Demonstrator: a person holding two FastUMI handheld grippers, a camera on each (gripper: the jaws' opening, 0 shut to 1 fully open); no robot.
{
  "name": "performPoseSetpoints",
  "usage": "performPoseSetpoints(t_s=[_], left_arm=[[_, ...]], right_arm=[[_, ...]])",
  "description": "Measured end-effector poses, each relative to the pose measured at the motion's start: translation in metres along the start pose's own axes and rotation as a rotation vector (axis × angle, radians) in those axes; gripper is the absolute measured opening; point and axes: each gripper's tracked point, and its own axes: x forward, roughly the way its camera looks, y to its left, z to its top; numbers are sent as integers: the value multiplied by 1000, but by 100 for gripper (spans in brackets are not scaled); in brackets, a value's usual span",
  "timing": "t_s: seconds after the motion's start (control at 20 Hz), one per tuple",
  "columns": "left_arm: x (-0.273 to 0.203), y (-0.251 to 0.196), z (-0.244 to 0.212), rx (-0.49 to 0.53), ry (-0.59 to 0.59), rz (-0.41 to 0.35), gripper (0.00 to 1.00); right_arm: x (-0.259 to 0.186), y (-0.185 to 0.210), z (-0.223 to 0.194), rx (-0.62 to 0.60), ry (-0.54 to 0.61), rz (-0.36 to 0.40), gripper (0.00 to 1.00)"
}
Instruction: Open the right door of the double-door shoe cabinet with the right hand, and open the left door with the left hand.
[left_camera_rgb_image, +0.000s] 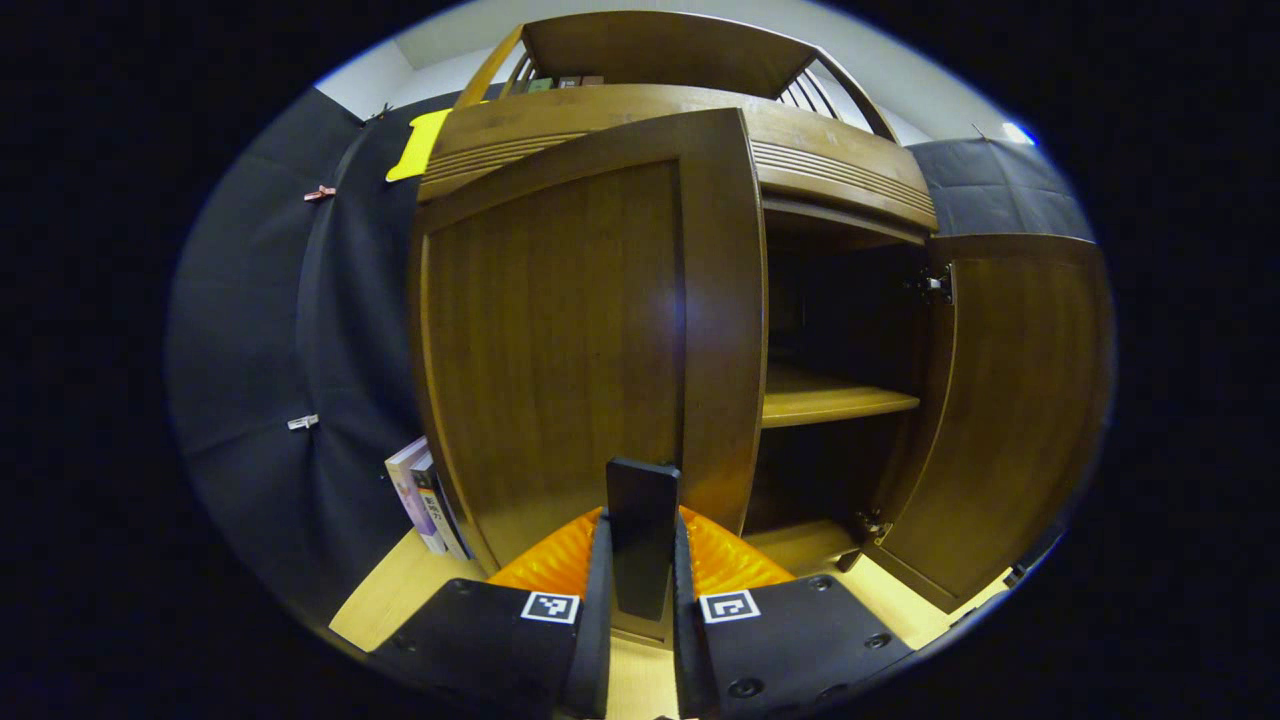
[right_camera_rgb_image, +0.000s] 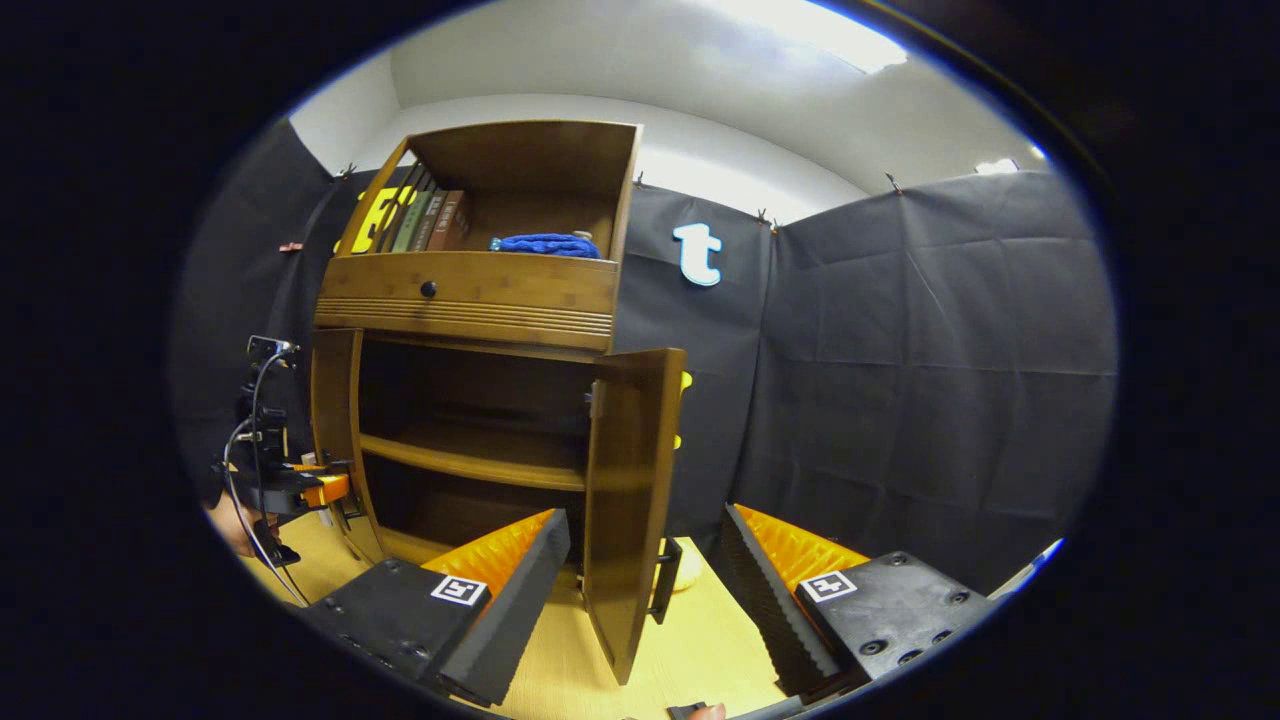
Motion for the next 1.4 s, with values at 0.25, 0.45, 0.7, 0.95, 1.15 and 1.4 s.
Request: performPoseSetpoints(t_s=[0.25,0.45,0.7,0.95,1.15,1.4], left_arm=[[-43,34,-6,5,-30,22,28],[-71,63,-10,19,-44,55,24],[-92,98,-15,-28,-44,91,18],[-101,120,-17,-36,-49,86,14],[-106,137,-18,-51,-51,112,11],[-117,169,-16,-32,-59,154,10]], right_arm=[[-8,45,-7,6,20,45,98],[-4,82,-6,45,33,102,96],[0,110,3,66,18,148,97],[-7,124,1,54,20,169,98],[-13,132,-3,39,34,182,97],[-13,140,-5,37,43,196,98]])
